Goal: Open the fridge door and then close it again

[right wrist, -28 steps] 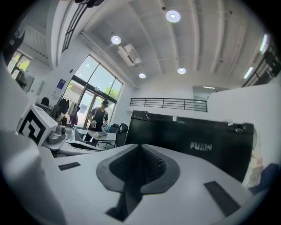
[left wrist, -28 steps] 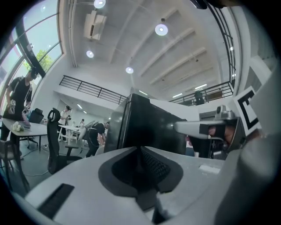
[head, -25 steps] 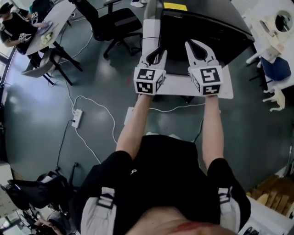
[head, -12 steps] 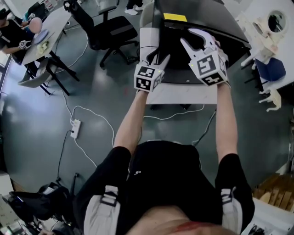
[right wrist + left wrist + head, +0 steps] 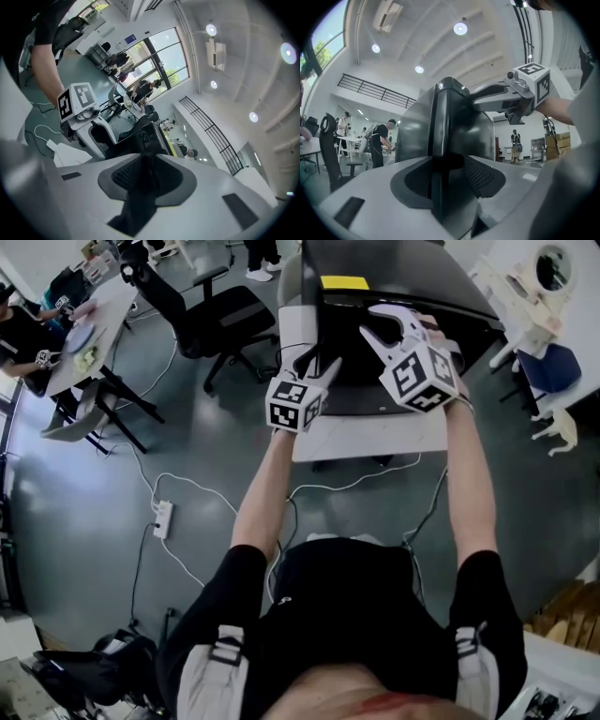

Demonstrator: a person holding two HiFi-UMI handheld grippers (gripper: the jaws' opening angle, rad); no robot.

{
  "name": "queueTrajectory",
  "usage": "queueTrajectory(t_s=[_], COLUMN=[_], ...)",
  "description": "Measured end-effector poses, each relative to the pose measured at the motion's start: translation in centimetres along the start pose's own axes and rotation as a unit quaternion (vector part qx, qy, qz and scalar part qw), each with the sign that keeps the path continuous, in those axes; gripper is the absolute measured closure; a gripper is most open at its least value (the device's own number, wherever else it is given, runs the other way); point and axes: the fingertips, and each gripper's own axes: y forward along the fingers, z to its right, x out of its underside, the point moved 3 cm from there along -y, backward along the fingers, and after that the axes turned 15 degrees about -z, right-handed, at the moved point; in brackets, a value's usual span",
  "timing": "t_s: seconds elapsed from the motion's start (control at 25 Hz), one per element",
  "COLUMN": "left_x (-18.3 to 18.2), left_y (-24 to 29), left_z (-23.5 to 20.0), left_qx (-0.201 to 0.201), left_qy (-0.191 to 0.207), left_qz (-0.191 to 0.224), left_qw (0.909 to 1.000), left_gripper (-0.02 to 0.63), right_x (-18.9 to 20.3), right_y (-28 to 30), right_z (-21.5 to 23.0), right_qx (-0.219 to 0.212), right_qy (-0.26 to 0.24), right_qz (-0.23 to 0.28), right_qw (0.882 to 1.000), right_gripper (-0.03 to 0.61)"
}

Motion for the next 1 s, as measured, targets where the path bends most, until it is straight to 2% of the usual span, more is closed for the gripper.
queueTrajectory(t_s=[0.36, 0.56, 1.0], left_x=[-0.1, -0.2, 1.9], left_y=[0.0, -0.8, -5.9], left_z=[0.2, 0.9, 8.5], left_qx=[-0.011, -0.009, -0.034], left_qy=[-0.015, -0.010, -0.019], left_qz=[0.000, 0.004, 0.023], left_qw=[0.9998, 0.9999, 0.9990], left_gripper=[0.417, 0.417, 0.448], right_x=[0.0, -0.1, 1.5], right_y=[-0.3, -1.2, -8.4], right_z=[0.3, 0.2, -3.1], right_qx=[-0.035, -0.037, -0.041], right_qy=[0.022, 0.024, 0.015], right_qz=[0.004, 0.012, 0.068], right_qw=[0.999, 0.999, 0.997], right_gripper=[0.523, 0.525, 0.511])
